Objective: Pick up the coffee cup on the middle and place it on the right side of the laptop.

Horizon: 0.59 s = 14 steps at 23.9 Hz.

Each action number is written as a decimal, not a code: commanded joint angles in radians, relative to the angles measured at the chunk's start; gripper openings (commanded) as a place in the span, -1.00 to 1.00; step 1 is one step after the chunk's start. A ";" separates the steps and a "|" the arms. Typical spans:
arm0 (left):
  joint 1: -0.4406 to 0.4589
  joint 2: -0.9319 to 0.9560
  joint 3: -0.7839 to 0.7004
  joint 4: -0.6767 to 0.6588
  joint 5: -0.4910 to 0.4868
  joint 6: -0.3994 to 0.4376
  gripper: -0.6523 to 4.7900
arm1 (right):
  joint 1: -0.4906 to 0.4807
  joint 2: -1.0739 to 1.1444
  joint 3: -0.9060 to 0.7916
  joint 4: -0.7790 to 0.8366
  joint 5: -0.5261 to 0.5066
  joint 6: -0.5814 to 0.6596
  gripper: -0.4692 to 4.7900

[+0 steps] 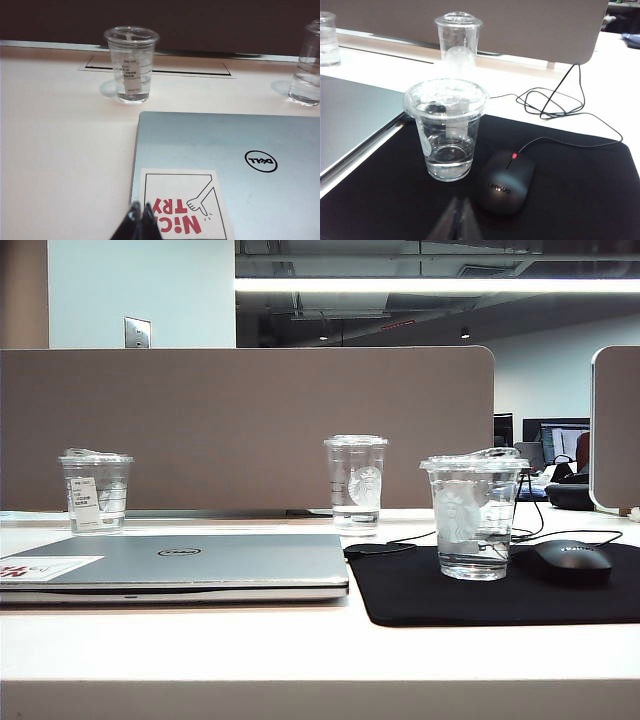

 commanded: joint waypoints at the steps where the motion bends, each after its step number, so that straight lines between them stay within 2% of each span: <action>1: 0.000 0.000 0.003 0.017 0.000 0.005 -0.78 | -0.001 0.000 -0.006 0.032 0.003 -0.004 -0.84; 10: 0.000 0.000 0.003 0.105 0.000 0.001 -0.78 | -0.001 0.000 -0.006 0.196 0.008 -0.004 -0.84; 12: 0.000 0.001 0.003 0.056 -0.010 0.005 -0.78 | -0.003 0.000 -0.006 0.218 0.077 -0.004 -0.84; 14: 0.000 0.002 0.003 0.039 -0.070 0.004 -0.78 | -0.014 0.000 -0.006 0.204 0.169 -0.027 -0.84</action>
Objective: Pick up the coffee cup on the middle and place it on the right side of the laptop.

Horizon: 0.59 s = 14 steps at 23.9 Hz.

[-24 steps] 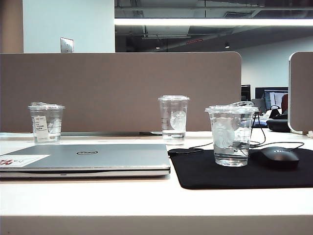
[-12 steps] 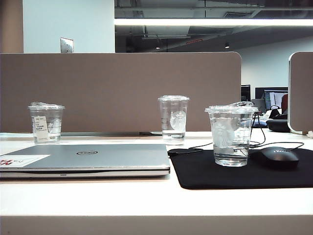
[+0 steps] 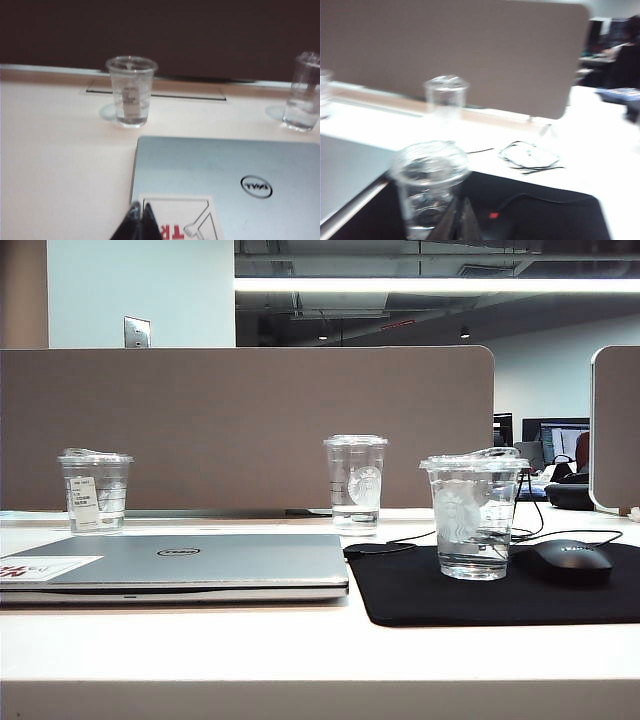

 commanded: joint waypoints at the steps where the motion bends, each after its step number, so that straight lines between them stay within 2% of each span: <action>1: 0.000 0.002 0.003 -0.022 -0.082 0.004 -0.78 | -0.020 0.001 -0.006 0.006 0.131 -0.023 -0.84; 6: 0.000 0.002 0.004 -0.004 -0.087 0.008 -0.78 | -0.077 0.001 -0.006 -0.050 0.092 -0.021 -0.84; 14: 0.000 -0.001 0.004 -0.026 -0.085 0.007 -0.78 | -0.077 0.001 -0.006 -0.148 0.082 -0.019 -0.84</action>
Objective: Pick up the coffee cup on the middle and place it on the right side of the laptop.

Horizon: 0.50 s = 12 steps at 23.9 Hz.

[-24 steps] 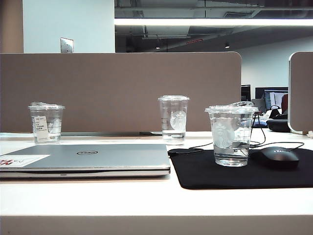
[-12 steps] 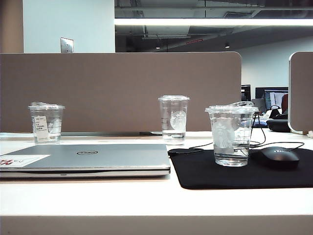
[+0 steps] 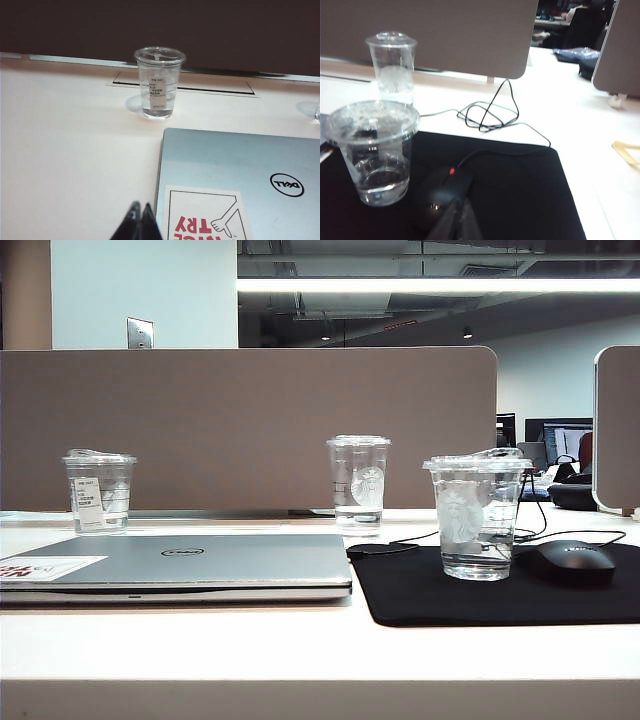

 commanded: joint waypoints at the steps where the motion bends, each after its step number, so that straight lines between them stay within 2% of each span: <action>1: 0.000 0.000 0.004 -0.004 -0.001 0.004 -0.78 | 0.002 0.001 -0.006 -0.031 -0.001 -0.002 -0.84; 12: 0.000 0.000 0.004 -0.004 0.000 0.004 -0.78 | 0.001 0.000 -0.006 -0.111 -0.001 -0.002 -0.84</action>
